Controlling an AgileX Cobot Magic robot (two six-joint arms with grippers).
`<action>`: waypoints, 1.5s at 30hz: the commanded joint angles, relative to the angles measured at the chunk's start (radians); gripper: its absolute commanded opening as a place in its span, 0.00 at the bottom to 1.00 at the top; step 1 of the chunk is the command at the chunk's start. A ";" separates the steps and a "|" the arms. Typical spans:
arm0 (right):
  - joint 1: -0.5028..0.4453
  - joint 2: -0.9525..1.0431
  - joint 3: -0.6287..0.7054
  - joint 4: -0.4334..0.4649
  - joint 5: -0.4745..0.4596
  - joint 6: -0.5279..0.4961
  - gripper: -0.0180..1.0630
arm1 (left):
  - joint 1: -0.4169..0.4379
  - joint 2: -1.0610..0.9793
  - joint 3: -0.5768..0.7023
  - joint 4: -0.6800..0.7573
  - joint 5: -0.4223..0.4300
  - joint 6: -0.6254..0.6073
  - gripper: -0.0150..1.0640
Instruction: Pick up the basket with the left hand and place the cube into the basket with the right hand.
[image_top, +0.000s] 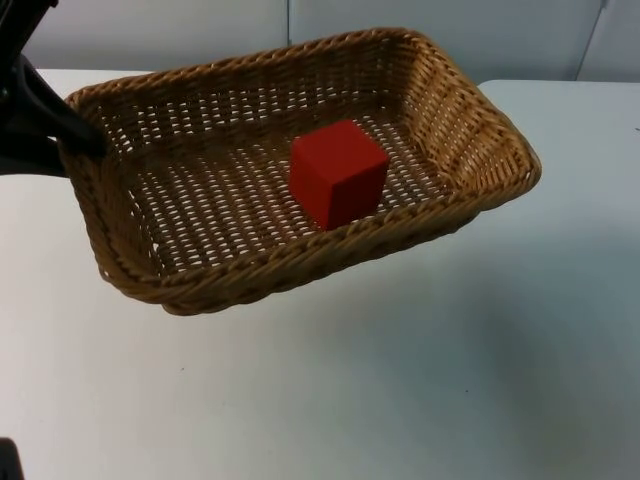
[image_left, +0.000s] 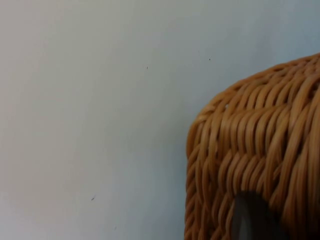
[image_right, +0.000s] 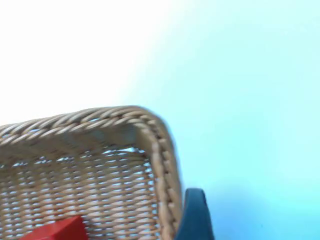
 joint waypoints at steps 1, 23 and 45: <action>-0.017 -0.008 -0.006 0.024 0.008 0.001 0.59 | -0.001 -0.014 -0.008 -0.047 0.026 0.000 0.01; -0.017 -0.008 -0.006 0.018 0.008 -0.010 0.02 | -0.001 -0.014 -0.008 -0.047 0.026 0.000 0.01; -0.017 -0.008 -0.006 0.018 0.008 -0.008 0.02 | -0.001 -0.014 -0.008 -0.077 -0.042 0.000 0.01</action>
